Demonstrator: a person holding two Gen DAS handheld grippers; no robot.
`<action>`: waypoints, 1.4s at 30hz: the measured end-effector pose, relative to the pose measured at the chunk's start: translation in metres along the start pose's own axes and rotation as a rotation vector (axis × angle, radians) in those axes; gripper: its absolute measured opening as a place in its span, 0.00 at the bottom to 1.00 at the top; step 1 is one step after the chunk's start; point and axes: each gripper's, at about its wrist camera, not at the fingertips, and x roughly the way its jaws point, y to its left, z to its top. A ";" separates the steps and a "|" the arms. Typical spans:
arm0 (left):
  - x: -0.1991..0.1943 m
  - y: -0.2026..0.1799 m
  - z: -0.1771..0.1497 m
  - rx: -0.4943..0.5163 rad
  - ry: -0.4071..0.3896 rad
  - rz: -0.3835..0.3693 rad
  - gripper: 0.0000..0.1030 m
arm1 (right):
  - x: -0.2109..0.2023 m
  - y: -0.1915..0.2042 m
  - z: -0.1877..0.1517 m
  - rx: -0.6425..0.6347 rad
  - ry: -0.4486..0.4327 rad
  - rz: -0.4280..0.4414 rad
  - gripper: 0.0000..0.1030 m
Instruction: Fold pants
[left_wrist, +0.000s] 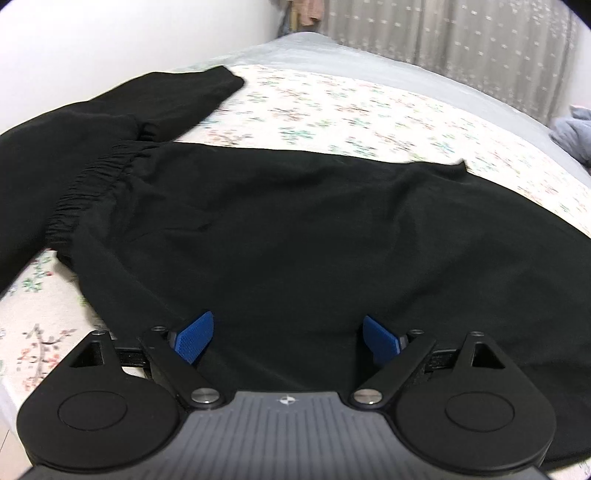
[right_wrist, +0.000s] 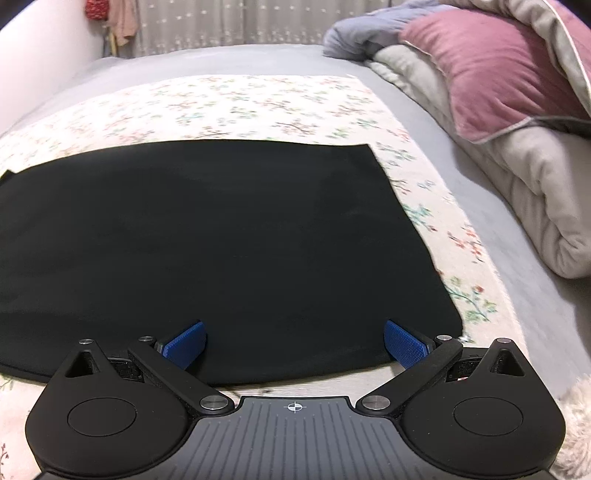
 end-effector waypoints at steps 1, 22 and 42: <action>0.000 0.004 0.001 -0.010 -0.001 0.011 0.99 | 0.000 -0.004 -0.001 0.011 0.003 -0.006 1.00; 0.006 0.028 0.011 -0.099 0.002 0.049 0.96 | -0.030 -0.047 0.001 0.157 -0.089 -0.090 1.00; -0.048 -0.057 0.017 0.092 -0.189 -0.135 0.95 | -0.052 -0.124 -0.015 0.485 -0.105 -0.132 0.98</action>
